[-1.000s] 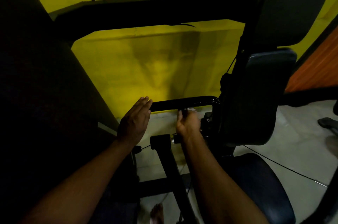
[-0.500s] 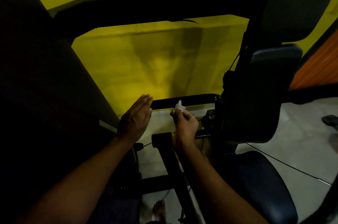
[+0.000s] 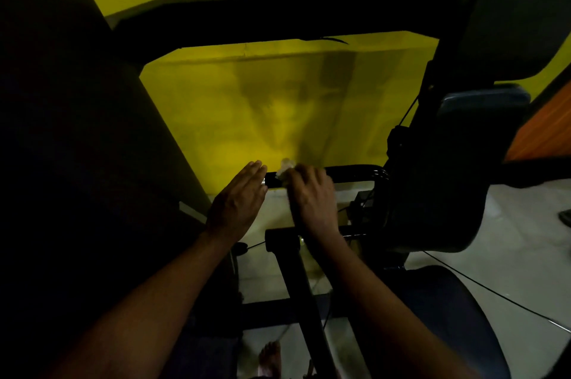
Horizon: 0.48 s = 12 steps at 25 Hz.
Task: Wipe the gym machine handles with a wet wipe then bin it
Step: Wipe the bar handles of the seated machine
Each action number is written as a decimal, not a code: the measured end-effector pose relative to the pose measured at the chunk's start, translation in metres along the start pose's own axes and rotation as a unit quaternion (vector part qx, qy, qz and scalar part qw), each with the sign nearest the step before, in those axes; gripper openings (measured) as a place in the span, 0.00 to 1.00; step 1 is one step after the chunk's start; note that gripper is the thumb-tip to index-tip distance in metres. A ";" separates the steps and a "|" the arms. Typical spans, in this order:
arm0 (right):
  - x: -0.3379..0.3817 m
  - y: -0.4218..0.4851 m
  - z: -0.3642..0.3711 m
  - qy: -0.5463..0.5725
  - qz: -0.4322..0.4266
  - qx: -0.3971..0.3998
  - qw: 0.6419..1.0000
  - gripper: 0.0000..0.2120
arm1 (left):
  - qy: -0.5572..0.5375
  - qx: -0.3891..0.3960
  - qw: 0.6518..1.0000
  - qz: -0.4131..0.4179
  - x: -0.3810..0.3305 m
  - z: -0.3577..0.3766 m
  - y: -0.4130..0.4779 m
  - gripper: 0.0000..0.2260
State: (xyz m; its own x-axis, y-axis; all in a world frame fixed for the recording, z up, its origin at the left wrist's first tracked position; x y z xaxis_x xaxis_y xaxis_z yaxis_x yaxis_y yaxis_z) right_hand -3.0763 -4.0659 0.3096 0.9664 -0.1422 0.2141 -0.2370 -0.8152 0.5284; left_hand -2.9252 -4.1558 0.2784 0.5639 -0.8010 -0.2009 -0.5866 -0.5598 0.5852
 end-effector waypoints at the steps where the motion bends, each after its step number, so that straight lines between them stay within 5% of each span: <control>1: -0.005 0.008 -0.005 -0.002 0.044 -0.001 0.999 0.09 | 0.002 -0.002 1.000 0.003 -0.002 -0.001 0.001 0.23; 3: -0.014 0.015 -0.014 -0.019 0.091 0.009 0.996 0.08 | 0.003 -0.001 1.000 -0.003 -0.005 -0.002 0.002 0.22; 6: -0.028 0.019 -0.026 -0.067 0.047 0.072 0.994 0.11 | -0.005 0.015 1.000 -0.006 0.000 0.000 0.000 0.22; 8: -0.029 0.028 -0.030 -0.073 0.125 0.117 0.983 0.13 | -0.026 0.022 0.999 -0.021 0.004 0.003 -0.002 0.22; 12: -0.027 0.053 -0.022 -0.042 -0.022 0.213 0.976 0.15 | -0.040 0.021 0.999 -0.026 0.006 0.006 -0.005 0.20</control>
State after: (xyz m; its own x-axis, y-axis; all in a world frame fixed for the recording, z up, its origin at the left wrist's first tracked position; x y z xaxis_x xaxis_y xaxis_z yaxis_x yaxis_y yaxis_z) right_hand -3.1175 -4.0927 0.3496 0.9838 -0.1321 0.1214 -0.1490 -0.9785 0.1423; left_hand -2.9224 -4.1592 0.2702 0.5467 -0.7839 -0.2943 -0.5822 -0.6085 0.5392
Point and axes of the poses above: each hand's wrist, its own y-axis towards the middle knuckle, its own z-axis out of the palm, x = y × z, the point moved 1 cm from there along y, towards the middle knuckle, and after that the axes turned 2 degrees about x, right-handed, at the moved point
